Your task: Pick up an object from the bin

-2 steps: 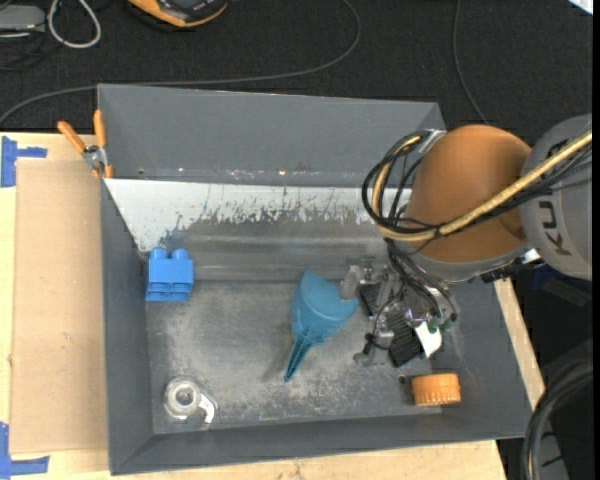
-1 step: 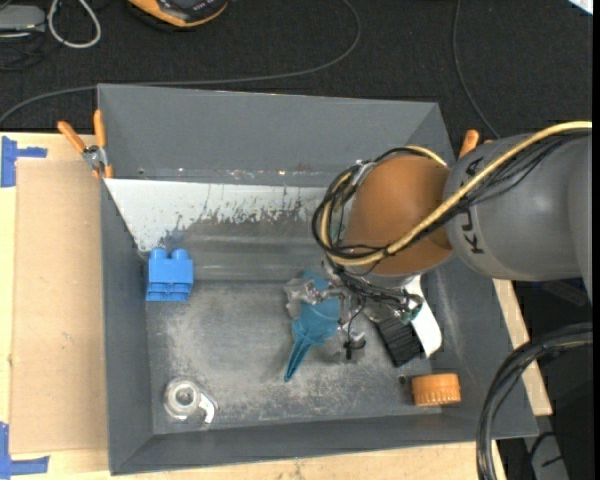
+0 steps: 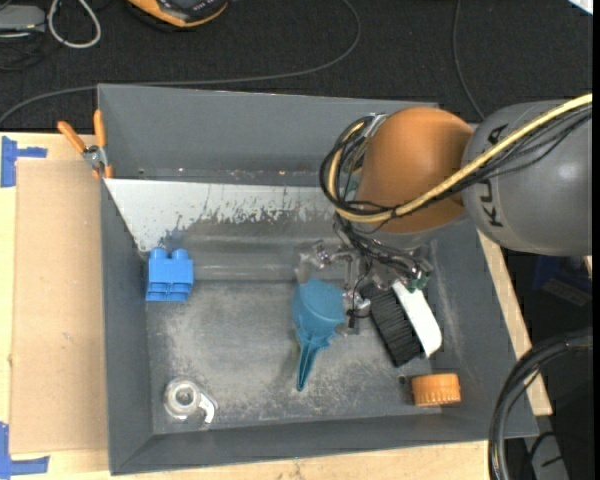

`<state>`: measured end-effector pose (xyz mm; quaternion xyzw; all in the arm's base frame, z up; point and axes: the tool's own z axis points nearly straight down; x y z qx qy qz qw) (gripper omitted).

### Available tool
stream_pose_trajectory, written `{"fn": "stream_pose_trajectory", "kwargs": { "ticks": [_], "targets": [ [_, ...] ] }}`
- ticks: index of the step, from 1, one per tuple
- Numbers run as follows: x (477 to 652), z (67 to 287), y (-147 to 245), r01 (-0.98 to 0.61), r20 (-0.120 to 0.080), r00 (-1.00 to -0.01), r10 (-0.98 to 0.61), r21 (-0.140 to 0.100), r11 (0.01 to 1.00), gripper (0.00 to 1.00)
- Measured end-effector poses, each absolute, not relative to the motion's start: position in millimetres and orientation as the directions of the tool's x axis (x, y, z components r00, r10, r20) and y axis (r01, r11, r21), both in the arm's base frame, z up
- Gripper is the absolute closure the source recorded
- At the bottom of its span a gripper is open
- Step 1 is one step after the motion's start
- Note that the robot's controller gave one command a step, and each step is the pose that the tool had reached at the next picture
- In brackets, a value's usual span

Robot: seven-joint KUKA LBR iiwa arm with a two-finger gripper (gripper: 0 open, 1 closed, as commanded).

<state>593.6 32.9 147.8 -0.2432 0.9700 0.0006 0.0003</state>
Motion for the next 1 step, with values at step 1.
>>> {"fn": "stream_pose_trajectory", "kwargs": {
  "ticks": [1],
  "targets": [
    [577.9, 97.3, 54.1, -0.754, 0.006, -0.657, -0.754, 0.012, 0.657, 0.0]
  ]
}}
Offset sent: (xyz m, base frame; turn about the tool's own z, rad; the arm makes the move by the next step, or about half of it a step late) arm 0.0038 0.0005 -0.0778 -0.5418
